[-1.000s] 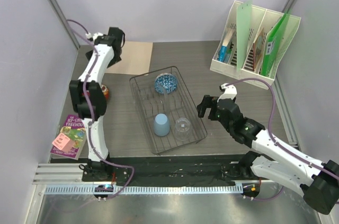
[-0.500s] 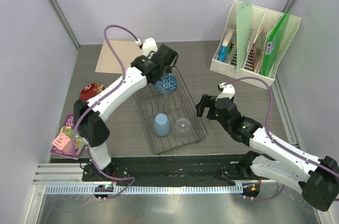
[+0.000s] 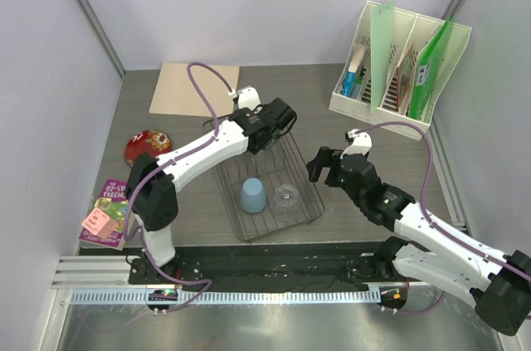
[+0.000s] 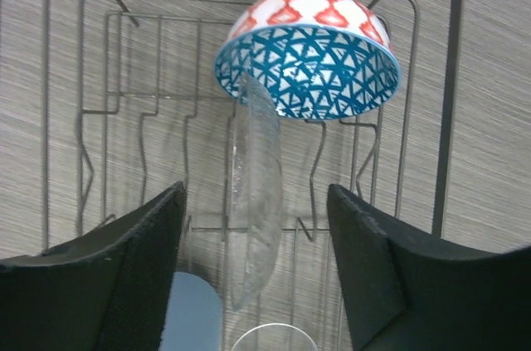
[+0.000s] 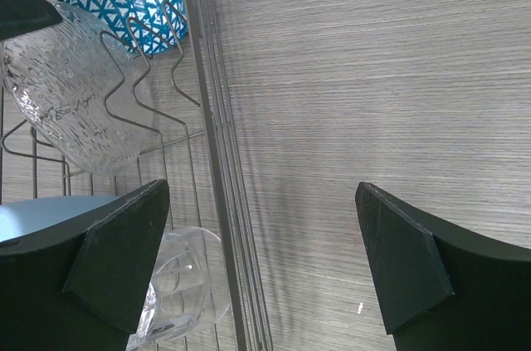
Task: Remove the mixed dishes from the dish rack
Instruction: Pick up the plate from the dish rack.
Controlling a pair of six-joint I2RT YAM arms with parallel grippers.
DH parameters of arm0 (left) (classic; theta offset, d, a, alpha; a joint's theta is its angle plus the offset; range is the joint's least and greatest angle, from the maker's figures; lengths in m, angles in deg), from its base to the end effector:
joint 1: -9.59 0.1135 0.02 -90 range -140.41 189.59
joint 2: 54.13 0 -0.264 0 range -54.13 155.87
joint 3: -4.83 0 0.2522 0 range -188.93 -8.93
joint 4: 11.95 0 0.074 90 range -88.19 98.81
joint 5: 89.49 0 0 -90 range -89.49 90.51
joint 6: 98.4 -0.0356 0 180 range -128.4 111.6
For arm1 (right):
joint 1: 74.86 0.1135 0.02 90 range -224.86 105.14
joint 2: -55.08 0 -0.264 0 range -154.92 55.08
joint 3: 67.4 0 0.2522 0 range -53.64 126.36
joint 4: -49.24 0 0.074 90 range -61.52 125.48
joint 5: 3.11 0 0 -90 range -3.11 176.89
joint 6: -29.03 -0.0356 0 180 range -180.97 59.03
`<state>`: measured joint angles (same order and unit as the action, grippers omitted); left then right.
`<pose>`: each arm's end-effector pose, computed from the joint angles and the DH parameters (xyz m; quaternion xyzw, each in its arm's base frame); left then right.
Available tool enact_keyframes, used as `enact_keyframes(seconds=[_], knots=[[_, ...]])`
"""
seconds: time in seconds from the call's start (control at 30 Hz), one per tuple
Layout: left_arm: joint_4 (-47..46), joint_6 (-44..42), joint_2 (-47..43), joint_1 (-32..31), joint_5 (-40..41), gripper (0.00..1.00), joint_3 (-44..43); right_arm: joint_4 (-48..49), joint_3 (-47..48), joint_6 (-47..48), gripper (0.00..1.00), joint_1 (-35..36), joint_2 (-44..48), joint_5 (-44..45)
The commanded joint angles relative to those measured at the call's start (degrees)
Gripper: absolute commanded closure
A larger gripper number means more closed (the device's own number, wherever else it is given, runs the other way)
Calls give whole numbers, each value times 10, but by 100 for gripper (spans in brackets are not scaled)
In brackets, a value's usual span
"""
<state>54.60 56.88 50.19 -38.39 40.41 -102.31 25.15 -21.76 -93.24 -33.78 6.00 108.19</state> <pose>0.2727 -0.2685 0.2909 -0.2143 0.8933 0.0044 0.3950 0.1546 0.1176 0.2483 0.0310 0.8452 0.1776 0.5031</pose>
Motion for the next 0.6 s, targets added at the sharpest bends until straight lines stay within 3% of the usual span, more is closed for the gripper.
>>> enact_keyframes(seconds=[0.0, 0.43, 0.57], knots=[[-19, 36, 15, -13, 13, 38, 7, 14, 1, -12, 0, 1, 9, 3], [-45, 27, 19, -14, -13, 100, 32, 17, -6, -12, 1, 0, 0, 0], [-51, 22, 5, -14, -16, 100, 38, 17, -5, -13, 0, 0, -1, 1]])
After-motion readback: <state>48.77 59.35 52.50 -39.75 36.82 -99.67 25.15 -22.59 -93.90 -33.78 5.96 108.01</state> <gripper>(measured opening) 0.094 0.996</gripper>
